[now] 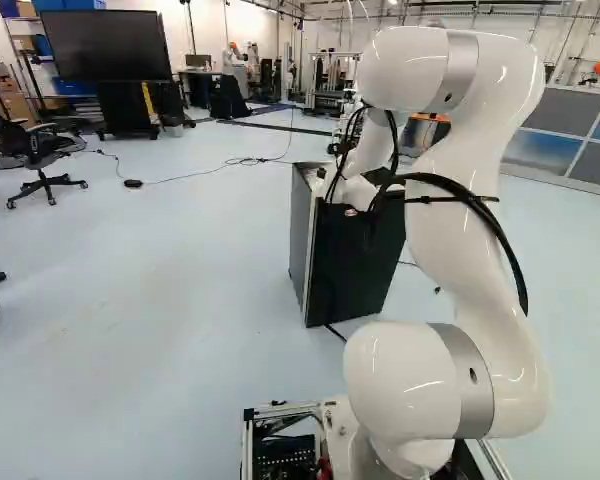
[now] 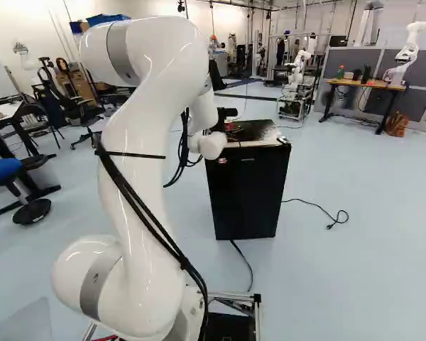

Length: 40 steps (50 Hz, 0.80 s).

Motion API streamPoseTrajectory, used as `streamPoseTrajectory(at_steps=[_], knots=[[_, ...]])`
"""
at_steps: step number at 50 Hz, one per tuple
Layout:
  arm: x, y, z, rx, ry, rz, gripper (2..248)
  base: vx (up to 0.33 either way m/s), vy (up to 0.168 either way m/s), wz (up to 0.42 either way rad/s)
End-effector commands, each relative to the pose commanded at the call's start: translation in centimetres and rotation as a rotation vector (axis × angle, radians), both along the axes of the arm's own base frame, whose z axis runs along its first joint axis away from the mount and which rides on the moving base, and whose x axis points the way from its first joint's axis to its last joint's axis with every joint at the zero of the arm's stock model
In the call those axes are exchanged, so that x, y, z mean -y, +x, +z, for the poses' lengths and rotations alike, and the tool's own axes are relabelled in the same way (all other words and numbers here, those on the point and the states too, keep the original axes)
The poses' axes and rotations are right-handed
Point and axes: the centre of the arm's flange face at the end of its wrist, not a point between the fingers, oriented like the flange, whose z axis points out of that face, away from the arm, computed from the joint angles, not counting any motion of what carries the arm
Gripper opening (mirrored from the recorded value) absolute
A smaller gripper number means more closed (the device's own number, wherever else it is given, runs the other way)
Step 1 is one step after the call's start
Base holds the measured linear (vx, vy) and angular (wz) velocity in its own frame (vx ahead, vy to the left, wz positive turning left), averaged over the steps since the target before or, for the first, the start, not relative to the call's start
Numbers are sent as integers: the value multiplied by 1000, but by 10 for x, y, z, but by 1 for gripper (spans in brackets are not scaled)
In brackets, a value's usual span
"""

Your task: Grab a drink from the fridge

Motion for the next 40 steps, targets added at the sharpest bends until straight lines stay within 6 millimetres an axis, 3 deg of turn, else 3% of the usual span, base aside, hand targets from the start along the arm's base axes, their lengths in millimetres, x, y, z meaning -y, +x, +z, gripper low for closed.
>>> streamPoseTrajectory(at_steps=[2,3,8,9,13,14,18,19,40], knots=[[0,0,0,0,0,0,237,0,0,0],[0,0,0,0,0,0,201,0,0,0],[0,0,0,0,0,0,201,0,0,0],[0,0,0,0,0,0,163,0,0,0],[0,0,0,0,0,0,163,0,0,0],[0,0,0,0,0,0,125,0,0,0],[0,0,0,0,0,0,125,0,0,0],[0,0,0,0,0,0,97,0,0,0],[0,-1,17,27,-4,0,96,0,0,0]])
